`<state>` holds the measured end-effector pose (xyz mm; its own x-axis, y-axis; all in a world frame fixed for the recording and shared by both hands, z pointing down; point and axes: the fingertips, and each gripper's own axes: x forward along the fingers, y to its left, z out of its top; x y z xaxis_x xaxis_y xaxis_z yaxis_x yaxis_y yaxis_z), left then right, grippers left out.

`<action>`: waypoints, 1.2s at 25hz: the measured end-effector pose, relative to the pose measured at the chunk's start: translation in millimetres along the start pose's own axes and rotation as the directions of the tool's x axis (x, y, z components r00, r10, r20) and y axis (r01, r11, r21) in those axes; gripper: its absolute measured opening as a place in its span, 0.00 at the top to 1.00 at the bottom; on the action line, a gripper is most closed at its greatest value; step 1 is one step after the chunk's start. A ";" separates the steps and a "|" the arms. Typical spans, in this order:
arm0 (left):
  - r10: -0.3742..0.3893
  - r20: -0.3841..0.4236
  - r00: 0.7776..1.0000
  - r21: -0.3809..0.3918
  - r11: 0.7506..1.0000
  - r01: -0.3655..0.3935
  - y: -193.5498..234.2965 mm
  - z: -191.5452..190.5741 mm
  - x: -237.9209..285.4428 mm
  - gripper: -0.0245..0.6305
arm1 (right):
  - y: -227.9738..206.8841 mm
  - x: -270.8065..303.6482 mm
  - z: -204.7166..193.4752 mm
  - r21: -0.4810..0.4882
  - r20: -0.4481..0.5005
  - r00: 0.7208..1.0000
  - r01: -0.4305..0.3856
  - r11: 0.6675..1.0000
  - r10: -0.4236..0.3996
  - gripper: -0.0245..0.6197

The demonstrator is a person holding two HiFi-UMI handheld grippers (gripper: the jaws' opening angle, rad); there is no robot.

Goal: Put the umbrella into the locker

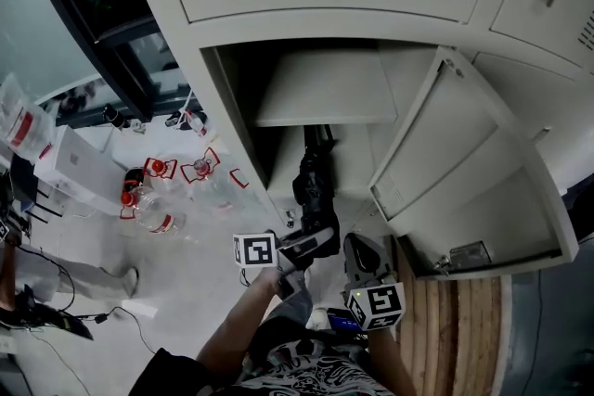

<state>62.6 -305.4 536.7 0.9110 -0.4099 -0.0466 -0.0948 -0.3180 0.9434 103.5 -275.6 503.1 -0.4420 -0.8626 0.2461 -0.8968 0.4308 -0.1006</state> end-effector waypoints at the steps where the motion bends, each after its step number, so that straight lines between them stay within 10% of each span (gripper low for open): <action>1: -0.005 0.005 1.000 -0.020 1.000 0.005 -0.6 1.6 1.5 0.50 | -0.2 -0.3 0.7 0.002 0.001 1.000 -0.002 1.000 0.002 0.96; 30: -0.062 0.032 0.998 -0.204 0.977 0.068 8.9 60.1 38.1 0.50 | 8.7 29.6 10.8 0.021 0.035 0.995 -0.093 0.995 0.092 0.96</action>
<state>72.3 -375.2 523.5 0.9019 -0.4160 -0.1159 0.0508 -0.1642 0.9851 82.4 -300.3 499.1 -0.5230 -0.8281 0.2019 -0.8522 0.5033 -0.1432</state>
